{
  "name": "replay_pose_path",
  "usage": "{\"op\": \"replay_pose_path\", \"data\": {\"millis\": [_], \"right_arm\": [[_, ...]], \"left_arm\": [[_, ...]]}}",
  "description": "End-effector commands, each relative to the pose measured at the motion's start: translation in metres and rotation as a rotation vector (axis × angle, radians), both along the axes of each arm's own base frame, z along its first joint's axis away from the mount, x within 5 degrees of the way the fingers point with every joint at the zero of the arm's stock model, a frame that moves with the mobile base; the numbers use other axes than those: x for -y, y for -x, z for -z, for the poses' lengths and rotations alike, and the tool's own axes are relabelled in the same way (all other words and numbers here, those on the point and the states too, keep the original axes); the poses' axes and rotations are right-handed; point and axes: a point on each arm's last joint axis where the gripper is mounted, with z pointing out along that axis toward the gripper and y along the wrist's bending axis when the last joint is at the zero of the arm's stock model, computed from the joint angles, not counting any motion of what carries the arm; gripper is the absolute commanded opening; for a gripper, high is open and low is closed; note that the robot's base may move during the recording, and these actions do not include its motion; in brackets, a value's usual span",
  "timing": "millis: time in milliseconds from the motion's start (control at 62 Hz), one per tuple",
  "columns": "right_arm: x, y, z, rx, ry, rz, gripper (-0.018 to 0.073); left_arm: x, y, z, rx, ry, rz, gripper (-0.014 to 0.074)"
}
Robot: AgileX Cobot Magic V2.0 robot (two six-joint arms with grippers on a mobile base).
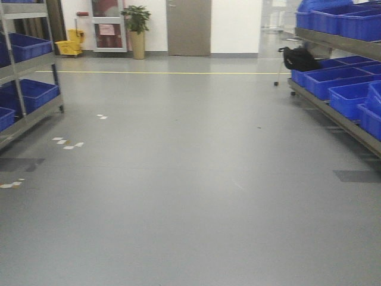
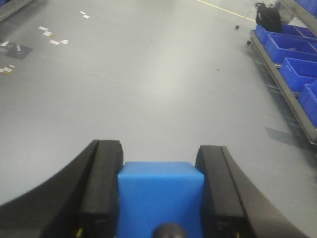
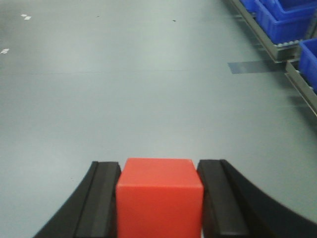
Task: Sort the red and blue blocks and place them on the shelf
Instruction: 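Drive the base along the aisle toward the bin shelves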
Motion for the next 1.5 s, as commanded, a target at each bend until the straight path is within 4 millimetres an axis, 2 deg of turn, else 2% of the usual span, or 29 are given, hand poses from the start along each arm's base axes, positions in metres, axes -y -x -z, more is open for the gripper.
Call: {"op": "replay_pose_path", "data": {"millis": [0,1483], "right_arm": [[0.0012,-0.0017,-0.0175,0.119,0.026,0.004,0.0058],[0.0012,-0.0017,-0.0175,0.118,0.026,0.004,0.0058]], "left_arm": [[-0.0002,-0.0013,-0.0173,0.117,0.018,-0.006,0.0123],[-0.0002,-0.0013,-0.0173,0.117,0.018,-0.006,0.0123]]}}
